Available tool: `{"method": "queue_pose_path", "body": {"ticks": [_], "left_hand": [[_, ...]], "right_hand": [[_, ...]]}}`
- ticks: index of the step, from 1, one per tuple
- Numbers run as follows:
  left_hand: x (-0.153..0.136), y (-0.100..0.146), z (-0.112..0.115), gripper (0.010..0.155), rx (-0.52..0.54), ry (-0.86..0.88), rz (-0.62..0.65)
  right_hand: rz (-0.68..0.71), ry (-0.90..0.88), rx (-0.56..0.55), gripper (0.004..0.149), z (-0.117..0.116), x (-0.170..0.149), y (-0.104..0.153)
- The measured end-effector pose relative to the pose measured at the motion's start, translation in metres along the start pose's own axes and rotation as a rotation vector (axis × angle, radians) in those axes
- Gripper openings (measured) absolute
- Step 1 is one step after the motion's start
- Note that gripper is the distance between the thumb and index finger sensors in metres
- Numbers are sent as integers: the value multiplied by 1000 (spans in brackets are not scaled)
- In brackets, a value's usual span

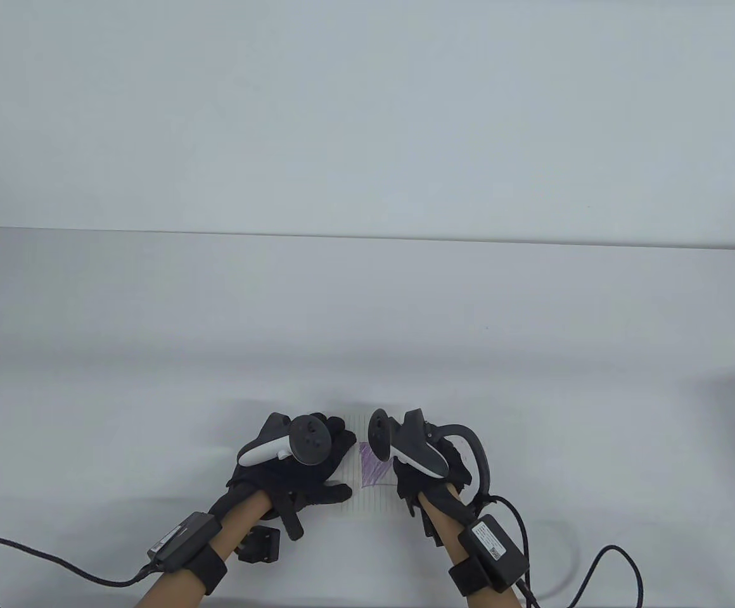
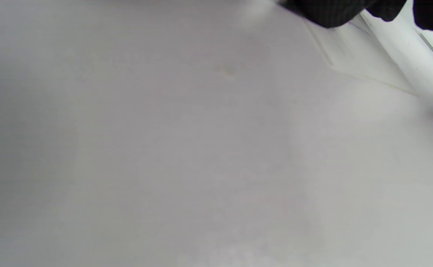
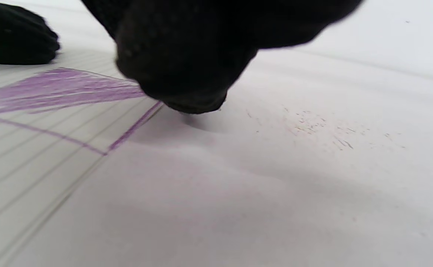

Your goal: Apply wax crayon on paper

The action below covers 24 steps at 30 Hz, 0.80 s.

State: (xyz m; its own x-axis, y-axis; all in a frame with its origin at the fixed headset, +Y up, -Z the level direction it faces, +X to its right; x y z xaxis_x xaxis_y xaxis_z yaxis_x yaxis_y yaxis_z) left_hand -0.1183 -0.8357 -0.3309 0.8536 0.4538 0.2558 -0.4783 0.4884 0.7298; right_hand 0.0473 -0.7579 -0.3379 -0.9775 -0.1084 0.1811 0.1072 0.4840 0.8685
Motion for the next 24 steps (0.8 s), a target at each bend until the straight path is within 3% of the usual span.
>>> {"method": "queue_pose_path", "body": {"ticks": [2, 4, 5, 8, 10, 12, 14, 15, 21, 22, 24], "left_hand": [[0, 0, 0, 86, 0, 0, 0], [0, 0, 0, 86, -1, 1, 1], [0, 0, 0, 85, -1, 2, 1], [0, 0, 0, 85, -1, 2, 0], [0, 0, 0, 86, -2, 0, 0], [0, 0, 0, 85, -1, 1, 0], [0, 0, 0, 85, -1, 1, 1], [0, 0, 0, 86, -1, 1, 0], [0, 0, 0, 86, -1, 0, 0], [0, 0, 0, 86, -2, 0, 0], [0, 0, 0, 85, -1, -1, 0]], "right_hand": [[171, -154, 194, 39, -8, 9, 4], [163, -224, 313, 40, -13, 11, 6], [136, -158, 211, 37, -8, 7, 3], [-34, -62, 103, 38, -1, -6, -2], [-57, 3, 15, 38, 1, -5, -1], [47, -24, 72, 39, -1, 2, 3], [191, -173, 279, 39, -10, 13, 6], [193, -204, 321, 39, -12, 15, 6], [-104, 48, 35, 38, 3, -5, -2], [-89, 75, 13, 38, 3, -2, 0], [82, -24, 131, 39, -1, 12, 5]]}}
Point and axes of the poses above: the tracker on the back of each hand, its own x axis roughly to the thumb side, its own y axis roughly from the fingertips to the wrist, z = x × y, the point moved 3 cm from there along -y, roughly from the wrist to the fingertips, and after that the axes turned 12 degrees about x, right-handed, at the moved point
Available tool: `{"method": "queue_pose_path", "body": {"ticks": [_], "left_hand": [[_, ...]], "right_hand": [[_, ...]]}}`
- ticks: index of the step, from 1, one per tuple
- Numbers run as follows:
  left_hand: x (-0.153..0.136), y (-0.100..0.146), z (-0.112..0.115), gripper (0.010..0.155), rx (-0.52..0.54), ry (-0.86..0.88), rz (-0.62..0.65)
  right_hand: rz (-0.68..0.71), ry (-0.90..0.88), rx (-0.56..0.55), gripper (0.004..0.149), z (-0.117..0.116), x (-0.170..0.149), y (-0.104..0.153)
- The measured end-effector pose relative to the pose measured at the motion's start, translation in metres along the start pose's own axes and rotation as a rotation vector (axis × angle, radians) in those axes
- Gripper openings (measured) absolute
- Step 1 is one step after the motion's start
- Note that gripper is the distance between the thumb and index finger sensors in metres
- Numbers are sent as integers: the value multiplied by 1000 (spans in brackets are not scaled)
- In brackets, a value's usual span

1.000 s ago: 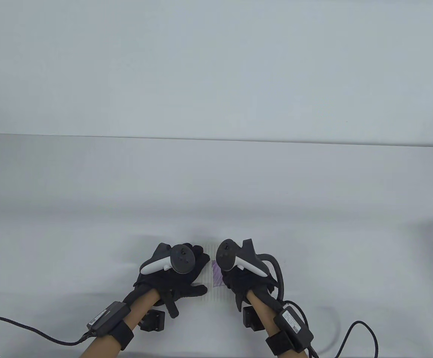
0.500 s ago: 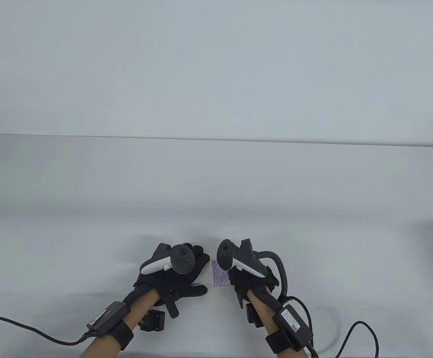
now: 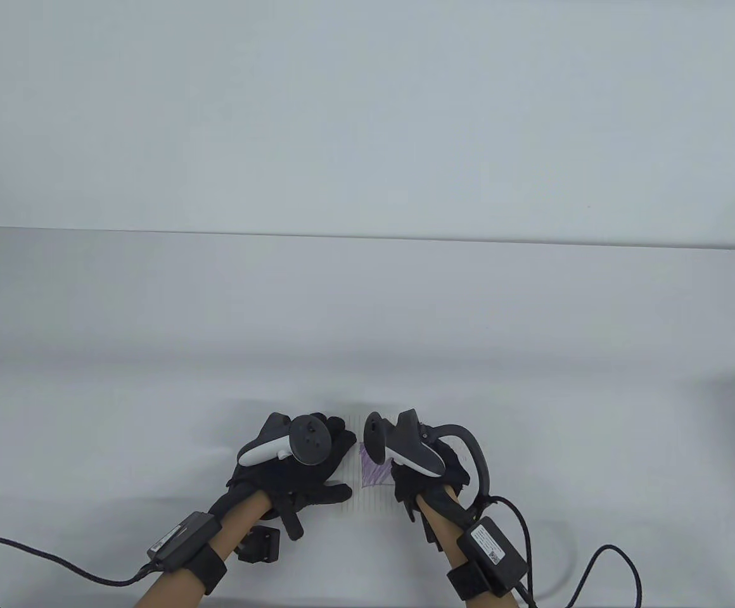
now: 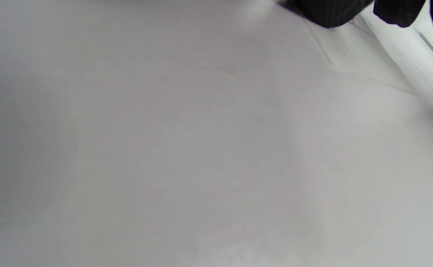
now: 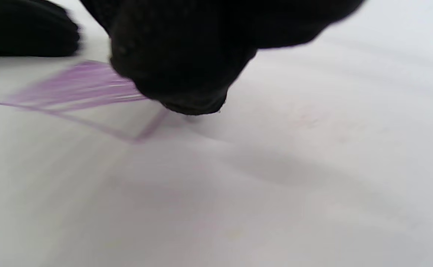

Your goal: Apply wax crayon on paper

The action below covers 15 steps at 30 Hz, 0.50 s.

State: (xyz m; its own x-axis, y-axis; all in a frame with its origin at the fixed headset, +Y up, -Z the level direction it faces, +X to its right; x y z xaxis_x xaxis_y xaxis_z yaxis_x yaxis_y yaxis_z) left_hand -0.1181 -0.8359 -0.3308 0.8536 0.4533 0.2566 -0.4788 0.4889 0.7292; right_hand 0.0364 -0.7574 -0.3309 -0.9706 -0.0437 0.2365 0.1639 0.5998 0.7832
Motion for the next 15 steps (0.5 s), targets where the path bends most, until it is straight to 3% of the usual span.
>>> {"method": "queue_pose_path", "body": {"ticks": [2, 3, 7, 9, 10, 11, 13, 14, 15], "left_hand": [[0, 0, 0, 85, 0, -1, 0], [0, 0, 0, 85, 1, 0, 0], [0, 0, 0, 85, 2, -2, -1], [0, 0, 0, 85, 2, -2, -1], [0, 0, 0, 86, 2, -2, -1], [0, 0, 0, 85, 2, -2, -1], [0, 0, 0, 85, 1, -1, -1], [0, 0, 0, 85, 1, -1, -1], [0, 0, 0, 85, 1, -1, -1]], "right_hand": [[168, -147, 164, 39, -10, 11, -2], [122, -152, 163, 39, -10, 9, -3], [-121, -33, -79, 38, 5, -18, -9], [-153, -1, -142, 37, 6, -21, -8], [-105, -5, -143, 38, 5, -18, -6], [-62, -22, -121, 38, 3, -16, -5], [63, -169, 40, 39, -4, -10, -5], [13, -197, 77, 39, -5, -14, -6], [-3, -177, 28, 38, -2, -19, -8]]}}
Point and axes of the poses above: the tracker on the back of each hand, its own x axis roughly to the thumb side, its own y axis roughly from the fingertips to the wrist, z = x × y, the point moved 3 cm from there along -y, roughly from the wrist to the fingertips, and after that the axes turned 12 degrees about x, right-handed, at the moved point
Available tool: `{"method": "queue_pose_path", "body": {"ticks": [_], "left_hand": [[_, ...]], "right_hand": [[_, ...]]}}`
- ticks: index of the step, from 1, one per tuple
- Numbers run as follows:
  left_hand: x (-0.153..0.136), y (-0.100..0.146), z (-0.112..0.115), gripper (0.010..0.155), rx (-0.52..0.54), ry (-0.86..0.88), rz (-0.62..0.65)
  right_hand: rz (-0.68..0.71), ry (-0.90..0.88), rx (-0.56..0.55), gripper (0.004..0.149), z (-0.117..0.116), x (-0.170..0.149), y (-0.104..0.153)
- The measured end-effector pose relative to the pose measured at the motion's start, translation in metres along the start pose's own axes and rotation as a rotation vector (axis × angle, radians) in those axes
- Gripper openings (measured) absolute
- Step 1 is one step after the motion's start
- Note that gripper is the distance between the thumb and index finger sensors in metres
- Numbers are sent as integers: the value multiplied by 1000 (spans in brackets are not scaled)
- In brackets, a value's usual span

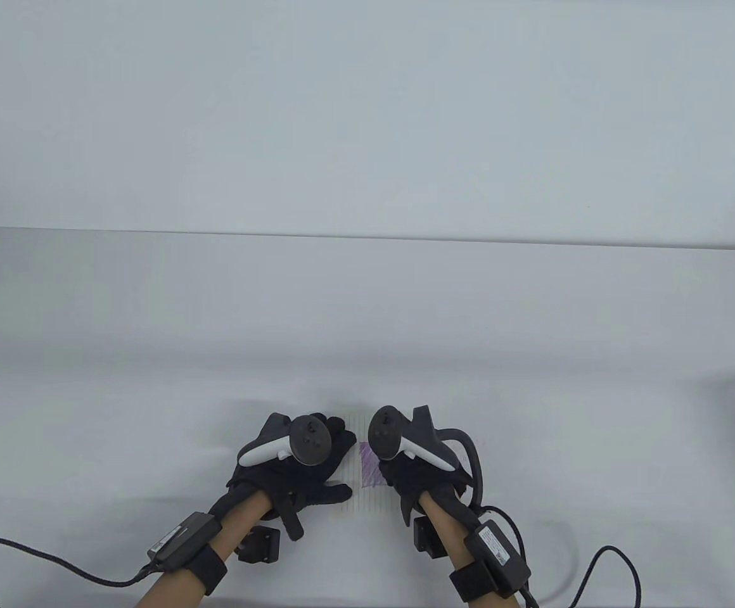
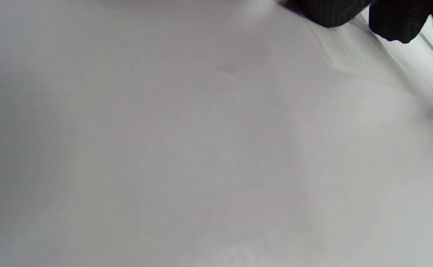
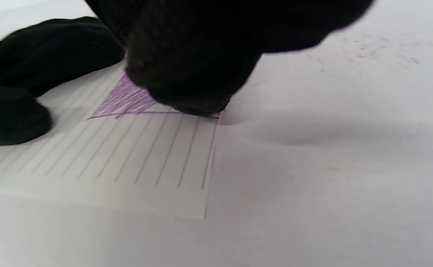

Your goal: Apply wax crayon on paper

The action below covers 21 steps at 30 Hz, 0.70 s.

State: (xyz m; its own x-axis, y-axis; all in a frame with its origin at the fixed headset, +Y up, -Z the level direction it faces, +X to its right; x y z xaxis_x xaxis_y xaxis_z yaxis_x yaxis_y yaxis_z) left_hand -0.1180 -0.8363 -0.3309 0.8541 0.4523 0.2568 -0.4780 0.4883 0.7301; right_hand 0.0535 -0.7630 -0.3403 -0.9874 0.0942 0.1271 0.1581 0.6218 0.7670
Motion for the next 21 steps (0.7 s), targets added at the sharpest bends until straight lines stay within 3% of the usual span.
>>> {"method": "queue_pose_path", "body": {"ticks": [2, 4, 5, 8, 9, 13, 15, 19, 20, 21], "left_hand": [[0, 0, 0, 85, 0, -1, 0], [0, 0, 0, 86, -1, 0, 0], [0, 0, 0, 86, 0, 0, 0], [0, 0, 0, 85, 0, 0, 0], [0, 0, 0, 86, -2, 1, 1], [0, 0, 0, 86, 0, 0, 0], [0, 0, 0, 85, 1, 0, 0], [0, 0, 0, 85, -1, 0, 0], [0, 0, 0, 85, -1, 0, 0], [0, 0, 0, 85, -2, 1, 0]], "right_hand": [[-148, 91, -134, 38, 8, -11, -2], [-162, 130, -173, 37, 11, -13, -2], [-131, 106, -160, 38, 9, -13, -2], [17, -34, 46, 39, -1, -9, 0], [-17, -74, 64, 39, -3, -10, 1], [-157, 70, -130, 38, 7, -16, -1], [-139, 134, -172, 38, 7, -11, 2], [77, -69, 135, 39, -9, 2, 5], [61, -65, 178, 39, -13, 4, 5], [26, -12, 118, 37, -9, 3, 7]]}}
Point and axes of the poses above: the tracker on the back of each hand, its own x axis roughly to the thumb side, its own y axis roughly from the fingertips to the wrist, z = x × y, the point moved 3 cm from there along -y, roughly from the wrist to the fingertips, and after that the axes turned 12 degrees about x, right-handed, at the moved point
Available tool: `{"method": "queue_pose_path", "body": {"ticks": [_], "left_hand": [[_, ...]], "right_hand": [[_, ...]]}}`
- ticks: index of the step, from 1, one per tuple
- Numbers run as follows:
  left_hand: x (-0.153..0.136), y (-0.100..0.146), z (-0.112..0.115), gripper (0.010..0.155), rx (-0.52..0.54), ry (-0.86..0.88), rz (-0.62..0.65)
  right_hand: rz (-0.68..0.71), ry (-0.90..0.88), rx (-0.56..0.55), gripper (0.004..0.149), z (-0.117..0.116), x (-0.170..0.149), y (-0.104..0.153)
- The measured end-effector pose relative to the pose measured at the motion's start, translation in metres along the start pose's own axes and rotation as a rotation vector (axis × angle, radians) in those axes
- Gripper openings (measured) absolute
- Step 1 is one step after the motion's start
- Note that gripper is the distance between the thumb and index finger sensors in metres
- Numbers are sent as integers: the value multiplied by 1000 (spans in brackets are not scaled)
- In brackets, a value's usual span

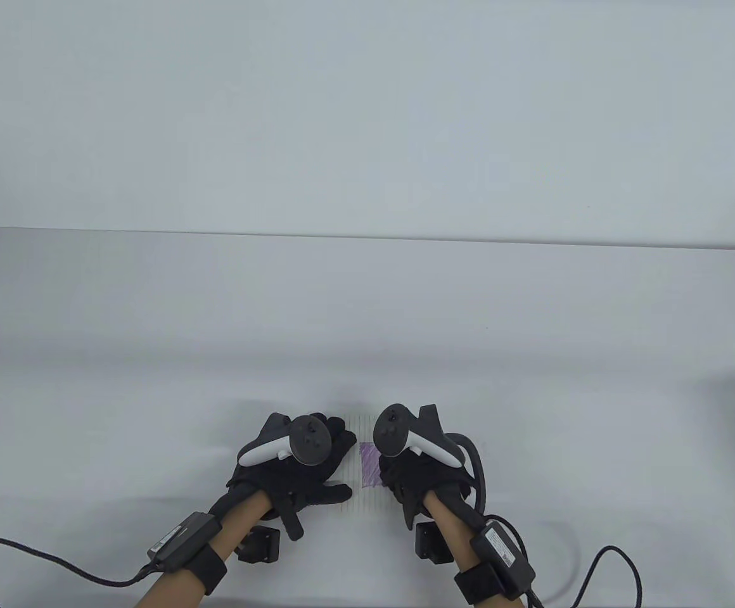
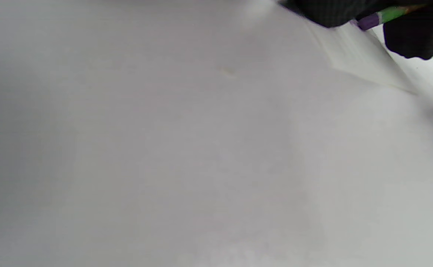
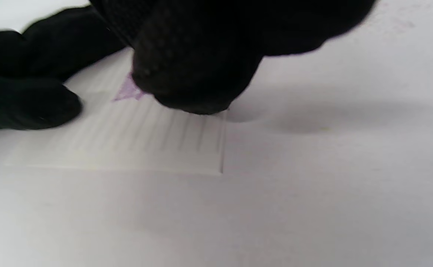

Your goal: Apply wax crayon on paper

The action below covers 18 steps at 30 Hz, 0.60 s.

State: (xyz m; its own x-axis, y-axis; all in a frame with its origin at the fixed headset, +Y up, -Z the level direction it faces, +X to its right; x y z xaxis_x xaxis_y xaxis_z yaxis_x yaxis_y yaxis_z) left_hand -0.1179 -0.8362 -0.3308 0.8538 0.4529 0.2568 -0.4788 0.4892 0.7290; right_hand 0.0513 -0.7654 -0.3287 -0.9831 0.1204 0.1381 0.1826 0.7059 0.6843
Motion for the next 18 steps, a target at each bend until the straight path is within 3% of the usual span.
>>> {"method": "queue_pose_path", "body": {"ticks": [4, 6, 9, 10, 15, 17, 18], "left_hand": [[0, 0, 0, 86, 1, -1, 0], [0, 0, 0, 85, 1, -1, 0], [0, 0, 0, 85, 1, 0, 0], [0, 0, 0, 86, 1, 0, 0], [0, 0, 0, 85, 1, -1, 0], [0, 0, 0, 85, 1, -1, 0], [0, 0, 0, 85, 2, -1, 0]], "right_hand": [[-197, 197, -233, 37, 15, -5, -3], [-160, 212, -228, 38, 12, 1, 0], [56, 42, -3, 38, -2, 11, -1], [4, 16, 19, 38, -3, 10, 0], [-191, 209, -232, 37, 13, -3, 0], [-137, 212, -222, 38, 10, 1, 3], [-47, 157, -150, 38, 6, 5, 3]]}}
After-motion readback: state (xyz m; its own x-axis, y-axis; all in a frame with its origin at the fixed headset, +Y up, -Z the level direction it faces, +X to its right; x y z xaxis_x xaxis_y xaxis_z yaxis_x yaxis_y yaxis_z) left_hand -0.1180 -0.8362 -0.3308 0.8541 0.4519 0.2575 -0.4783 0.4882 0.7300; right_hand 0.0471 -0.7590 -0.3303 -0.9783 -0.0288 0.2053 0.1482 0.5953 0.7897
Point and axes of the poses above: the tracker on the back of each hand, its own x axis roughly to the thumb side, its own y axis roughly from the fingertips to the wrist, z = x × y, the point moved 3 cm from there along -y, roughly from the wrist to the fingertips, and after that the axes turned 12 degrees about x, right-handed, at the moved point
